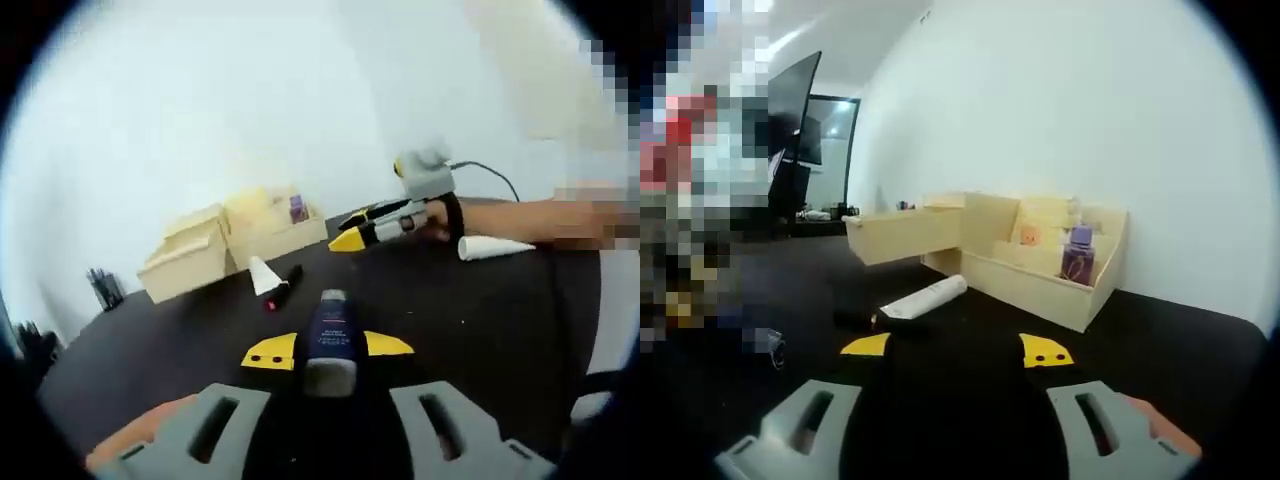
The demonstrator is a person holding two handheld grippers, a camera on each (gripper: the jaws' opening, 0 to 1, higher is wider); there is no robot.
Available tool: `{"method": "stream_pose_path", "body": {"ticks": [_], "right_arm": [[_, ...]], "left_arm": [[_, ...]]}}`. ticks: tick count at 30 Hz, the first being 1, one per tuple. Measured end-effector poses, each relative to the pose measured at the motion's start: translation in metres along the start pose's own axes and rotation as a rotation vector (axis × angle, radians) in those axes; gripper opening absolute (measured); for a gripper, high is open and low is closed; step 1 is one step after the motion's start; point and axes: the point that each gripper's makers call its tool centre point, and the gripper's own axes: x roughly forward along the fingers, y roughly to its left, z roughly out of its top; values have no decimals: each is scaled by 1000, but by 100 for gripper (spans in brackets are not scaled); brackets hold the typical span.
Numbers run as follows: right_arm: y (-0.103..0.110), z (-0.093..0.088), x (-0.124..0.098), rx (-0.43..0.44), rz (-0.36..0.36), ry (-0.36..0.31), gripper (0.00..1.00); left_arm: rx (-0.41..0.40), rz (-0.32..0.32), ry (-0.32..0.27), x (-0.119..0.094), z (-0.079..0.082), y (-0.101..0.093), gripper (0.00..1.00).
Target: Open the drawer, pick up the cosmetic bottles from the table one by one, place them into the drawer, release the gripper, close the drawer, and move the gripper away
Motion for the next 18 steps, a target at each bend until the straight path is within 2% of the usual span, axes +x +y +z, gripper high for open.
{"method": "stream_pose_path", "body": {"ticks": [3, 10, 13, 18], "right_arm": [[0, 1, -1, -2, -3, -4, 43], [11, 5, -4, -2, 8, -16, 43], [17, 7, -3, 26, 28, -26, 43], [22, 6, -3, 45, 45, -27, 43]], "left_arm": [[128, 46, 16, -1, 3, 4, 18], [239, 71, 21, 2, 8, 14, 18], [307, 99, 26, 2, 11, 17, 18], [389, 102, 46, 7, 13, 22, 18]]}}
